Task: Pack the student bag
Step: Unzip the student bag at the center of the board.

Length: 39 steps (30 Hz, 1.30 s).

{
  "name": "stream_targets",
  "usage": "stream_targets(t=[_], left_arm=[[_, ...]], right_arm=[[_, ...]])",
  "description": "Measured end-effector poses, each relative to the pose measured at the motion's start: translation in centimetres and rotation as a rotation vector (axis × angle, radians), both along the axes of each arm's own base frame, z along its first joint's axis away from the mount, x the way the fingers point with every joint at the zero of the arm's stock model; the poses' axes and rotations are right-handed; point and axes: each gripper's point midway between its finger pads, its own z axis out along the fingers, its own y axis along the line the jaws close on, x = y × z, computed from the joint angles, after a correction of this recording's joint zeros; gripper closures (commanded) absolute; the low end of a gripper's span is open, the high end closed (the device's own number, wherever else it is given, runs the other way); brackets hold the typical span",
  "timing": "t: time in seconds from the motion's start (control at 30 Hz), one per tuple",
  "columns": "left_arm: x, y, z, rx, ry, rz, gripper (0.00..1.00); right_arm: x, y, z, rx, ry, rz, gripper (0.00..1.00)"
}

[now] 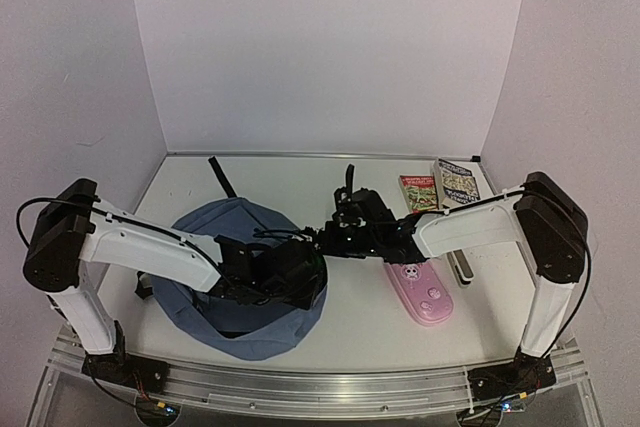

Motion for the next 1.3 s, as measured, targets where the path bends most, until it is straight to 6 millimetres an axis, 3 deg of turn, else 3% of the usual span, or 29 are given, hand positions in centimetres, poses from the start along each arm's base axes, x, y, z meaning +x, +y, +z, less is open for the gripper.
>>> stream_targets(t=[0.17,0.77,1.07,1.3], left_arm=[[-0.6,1.2,-0.6,-0.026,-0.005,-0.003,1.0],[-3.3,2.3,1.2,-0.157,0.002,-0.179,1.0],[-3.4,2.3,2.9,-0.183,-0.015,-0.212,1.0],[-2.8,3.8,4.5,-0.189,-0.008,-0.17,1.0]], right_arm=[[-0.3,0.4,0.0,0.004,0.006,0.015,1.0],[0.1,4.0,-2.0,0.032,0.061,0.069,1.0],[0.2,4.9,-1.2,0.056,0.056,0.076,1.0],[0.6,6.0,0.5,0.094,0.032,0.087,1.0]])
